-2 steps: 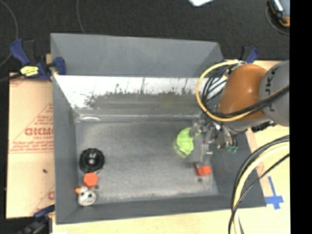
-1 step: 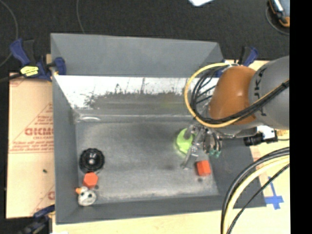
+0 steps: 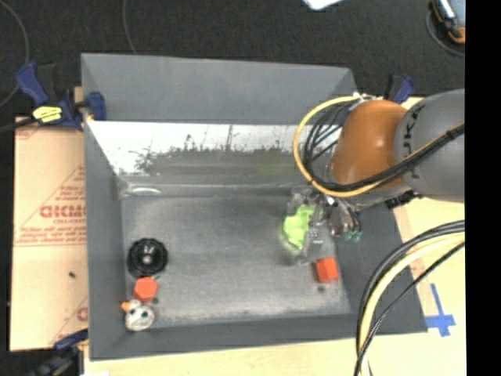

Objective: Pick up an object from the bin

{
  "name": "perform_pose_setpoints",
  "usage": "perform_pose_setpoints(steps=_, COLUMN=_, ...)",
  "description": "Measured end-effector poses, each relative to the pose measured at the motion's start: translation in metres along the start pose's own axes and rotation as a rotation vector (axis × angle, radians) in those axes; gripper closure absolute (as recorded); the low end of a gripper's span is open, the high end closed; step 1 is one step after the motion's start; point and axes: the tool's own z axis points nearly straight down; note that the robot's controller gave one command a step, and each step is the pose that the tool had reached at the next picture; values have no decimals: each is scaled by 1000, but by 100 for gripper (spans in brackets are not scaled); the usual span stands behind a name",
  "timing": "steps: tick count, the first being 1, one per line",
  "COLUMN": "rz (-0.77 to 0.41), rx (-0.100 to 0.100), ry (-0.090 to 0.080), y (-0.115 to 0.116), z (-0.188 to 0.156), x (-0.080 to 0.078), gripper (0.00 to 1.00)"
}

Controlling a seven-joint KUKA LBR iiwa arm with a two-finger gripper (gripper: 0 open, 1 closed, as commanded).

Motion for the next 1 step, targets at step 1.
perform_pose_setpoints(steps=1, rz=-107, rx=-2, ry=-1, y=-15, z=5, x=-5, gripper=0)
